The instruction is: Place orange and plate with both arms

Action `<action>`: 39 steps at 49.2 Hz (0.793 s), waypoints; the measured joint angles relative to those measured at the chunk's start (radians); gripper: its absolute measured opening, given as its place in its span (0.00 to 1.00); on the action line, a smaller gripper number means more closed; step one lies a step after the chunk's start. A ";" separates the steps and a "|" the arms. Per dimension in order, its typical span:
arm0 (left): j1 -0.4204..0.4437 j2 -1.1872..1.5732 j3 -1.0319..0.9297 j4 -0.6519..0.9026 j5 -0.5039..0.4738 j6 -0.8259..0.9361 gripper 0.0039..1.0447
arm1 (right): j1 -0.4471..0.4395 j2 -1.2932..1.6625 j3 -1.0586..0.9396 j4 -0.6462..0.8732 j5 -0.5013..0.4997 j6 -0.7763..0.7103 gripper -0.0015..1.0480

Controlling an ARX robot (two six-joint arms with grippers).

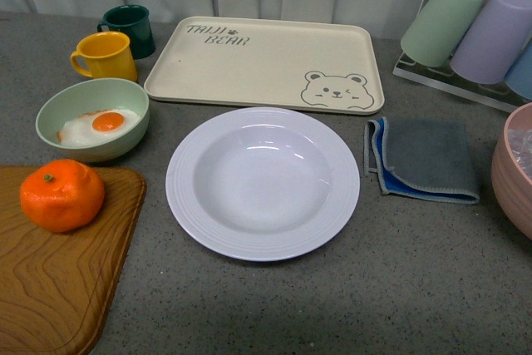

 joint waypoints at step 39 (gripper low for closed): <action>0.000 0.000 0.000 0.000 0.000 0.000 0.94 | 0.000 0.000 0.000 0.000 0.000 0.000 0.91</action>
